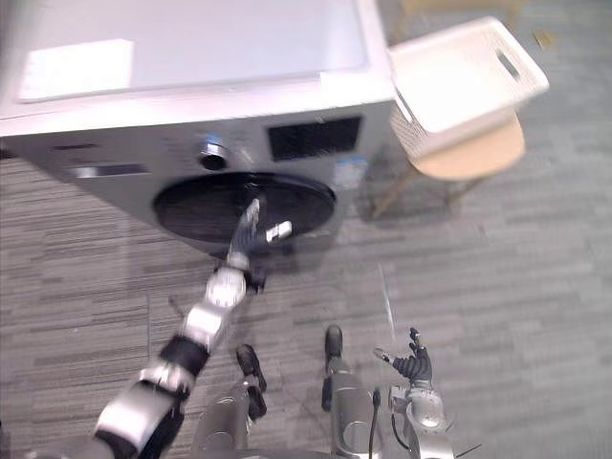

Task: Pick up the laundry basket with both hands and put the clothes into the washing machine.

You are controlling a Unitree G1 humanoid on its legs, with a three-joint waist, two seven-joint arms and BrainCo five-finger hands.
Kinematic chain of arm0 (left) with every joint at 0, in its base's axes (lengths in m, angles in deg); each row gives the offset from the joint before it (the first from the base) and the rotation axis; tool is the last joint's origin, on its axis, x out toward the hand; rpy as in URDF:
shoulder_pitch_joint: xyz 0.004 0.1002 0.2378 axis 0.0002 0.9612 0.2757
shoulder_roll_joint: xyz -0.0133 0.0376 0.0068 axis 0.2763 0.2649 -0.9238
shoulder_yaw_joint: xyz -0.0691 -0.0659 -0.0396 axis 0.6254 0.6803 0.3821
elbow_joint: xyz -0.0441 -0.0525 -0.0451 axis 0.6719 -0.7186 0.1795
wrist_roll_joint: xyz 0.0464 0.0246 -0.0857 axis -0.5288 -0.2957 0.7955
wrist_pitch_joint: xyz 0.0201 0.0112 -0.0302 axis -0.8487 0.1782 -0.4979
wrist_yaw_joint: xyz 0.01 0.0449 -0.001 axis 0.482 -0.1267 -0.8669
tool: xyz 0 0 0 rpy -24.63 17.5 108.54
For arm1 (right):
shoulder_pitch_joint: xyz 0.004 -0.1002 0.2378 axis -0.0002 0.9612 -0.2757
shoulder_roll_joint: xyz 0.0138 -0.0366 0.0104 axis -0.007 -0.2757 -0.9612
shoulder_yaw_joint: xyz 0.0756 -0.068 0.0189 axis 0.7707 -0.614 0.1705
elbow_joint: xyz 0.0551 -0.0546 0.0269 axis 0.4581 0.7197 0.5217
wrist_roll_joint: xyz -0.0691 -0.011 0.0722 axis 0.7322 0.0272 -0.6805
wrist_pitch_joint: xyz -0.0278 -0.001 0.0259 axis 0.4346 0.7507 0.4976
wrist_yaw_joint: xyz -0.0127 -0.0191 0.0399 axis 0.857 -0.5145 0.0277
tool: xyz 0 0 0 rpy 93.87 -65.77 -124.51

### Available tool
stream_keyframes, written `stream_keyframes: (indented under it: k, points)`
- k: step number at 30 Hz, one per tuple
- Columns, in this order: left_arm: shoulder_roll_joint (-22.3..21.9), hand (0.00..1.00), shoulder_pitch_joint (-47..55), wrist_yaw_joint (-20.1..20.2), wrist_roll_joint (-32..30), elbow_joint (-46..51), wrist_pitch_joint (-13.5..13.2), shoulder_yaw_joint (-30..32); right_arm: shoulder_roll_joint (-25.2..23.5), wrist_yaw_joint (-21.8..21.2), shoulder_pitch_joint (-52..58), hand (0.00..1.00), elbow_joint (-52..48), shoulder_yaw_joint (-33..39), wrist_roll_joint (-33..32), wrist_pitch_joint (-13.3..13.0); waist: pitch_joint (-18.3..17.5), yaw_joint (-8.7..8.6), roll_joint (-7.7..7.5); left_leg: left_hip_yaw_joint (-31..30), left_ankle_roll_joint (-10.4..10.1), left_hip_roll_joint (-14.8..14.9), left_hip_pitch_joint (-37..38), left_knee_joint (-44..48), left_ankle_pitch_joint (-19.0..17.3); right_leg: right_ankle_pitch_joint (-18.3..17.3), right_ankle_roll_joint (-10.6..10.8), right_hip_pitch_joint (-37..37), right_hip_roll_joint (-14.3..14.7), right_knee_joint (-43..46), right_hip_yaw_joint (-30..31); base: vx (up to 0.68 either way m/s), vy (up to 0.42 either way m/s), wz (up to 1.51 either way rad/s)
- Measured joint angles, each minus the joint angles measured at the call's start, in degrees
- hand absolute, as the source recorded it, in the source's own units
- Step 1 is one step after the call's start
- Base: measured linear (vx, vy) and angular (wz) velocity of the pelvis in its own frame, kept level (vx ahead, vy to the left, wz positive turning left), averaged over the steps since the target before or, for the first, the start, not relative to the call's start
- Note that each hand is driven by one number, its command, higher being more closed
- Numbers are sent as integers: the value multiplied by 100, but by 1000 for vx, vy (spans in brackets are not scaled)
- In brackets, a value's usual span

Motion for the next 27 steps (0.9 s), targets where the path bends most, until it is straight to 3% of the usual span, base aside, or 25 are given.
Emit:
stream_keyframes:
  k: [4, 6, 8, 11, 14, 17, 20, 21, 22, 23, 24, 25, 26, 27]
  points:
    - [12, 0, 926, 387, 109, -453, -2, 119, 57, -12, -288, 0, 636, -55, 286, 163, -120, 201, 171, -417, 56, -280, 179, -107, 53, -65, 95, 481, -233, -177, -445, 116, 105, 71]
    - [-47, 0, 987, 553, 110, -986, -10, 474, 71, -10, -449, 0, 791, -137, 309, 193, -147, 201, 198, -855, 138, -463, 180, -99, 124, -135, 198, 841, -363, -234, -994, 61, 92, 114]
    - [-52, 0, 895, 547, 112, -1435, -19, 800, 80, -2, -635, 0, 951, -132, 305, 193, -172, 209, 184, -1017, 201, -568, 85, -98, 210, -178, 256, 1006, -477, -258, -1437, 4, 102, 119]
    - [83, 0, 855, 472, 104, -2272, -12, 1495, 70, -3, -819, 0, 1161, -125, 296, 199, -185, 242, 142, -759, 282, -655, -70, -101, 324, -245, 308, 1196, -583, -255, -1971, -36, 120, 96]
    - [333, 0, 1024, 393, 53, -2945, 117, 1997, -50, -16, -903, 0, 1283, -136, 300, 214, -238, 374, -8, -763, 290, -765, -63, -100, 313, -296, 382, 1286, -689, -196, -2126, 0, 94, 39]
    - [415, 0, 1269, 397, 54, -3080, 145, 2161, -118, -21, -1012, 0, 1287, -230, 309, 296, -244, 415, -118, -543, 563, -821, -105, 79, 78, -396, 487, 1381, -815, -150, -2245, 14, 84, 24]
    - [253, 0, 1329, 400, 65, -3085, 150, 2529, -126, -26, -941, 0, 1290, -413, 397, 308, -252, 528, -267, -331, 795, -953, -453, 972, -571, -878, 907, 1394, -1235, 431, -2377, 96, 144, 48]
    - [265, 0, 1413, 390, 108, -3017, 153, 2629, -119, -29, -898, 0, 1284, -553, 422, 309, -306, 513, -369, -364, 836, -1044, -585, 1473, -878, -1055, 935, 1382, -1446, 897, -2431, 188, 132, 86]
    - [255, 0, 1486, 344, 192, -2966, 154, 2751, -103, -35, -853, 0, 1269, -655, 424, 306, -323, 518, -453, -625, 965, -1197, -664, 1800, -1173, -1154, 757, 1270, -1771, 1768, -2267, 236, 158, 88]
    - [227, 0, 1501, 292, 259, -2943, 157, 2756, -97, -33, -836, 0, 1259, -700, 422, 306, -331, 507, -437, -751, 1019, -1255, -609, 1868, -1251, -1057, 609, 1079, -1894, 2333, -1993, 209, 130, 101]
    - [207, 0, 1556, 261, 363, -2759, 155, 2742, -98, -33, -806, 0, 1259, -773, 423, 302, -333, 485, -376, -1046, 1090, -1290, -508, 1905, -1306, -798, 286, 572, -1871, 3356, -1195, 277, 156, 95]
    - [237, 0, 1543, 238, 429, -2669, 147, 2739, -138, -40, -796, 0, 1258, -811, 423, 293, -306, 470, -342, -1237, 1103, -1297, -457, 1910, -1311, -984, 375, 398, -1708, 3682, -898, 351, 136, 132]
    - [236, 0, 1515, 159, 557, -2496, 114, 2746, -199, -45, -770, 0, 1238, -868, 422, 286, -263, 452, -286, -1625, 1167, -1336, -336, 1861, -1305, -1406, 401, 130, -1313, 4013, -607, 424, 114, 143]
    - [262, 0, 1506, 138, 622, -2356, 72, 2745, -195, -44, -722, 0, 1093, -924, 421, 290, -280, 449, -353, -1929, 1176, -1433, -109, 1793, -1307, -1680, 316, -98, -989, 4050, -404, 368, 64, 144]
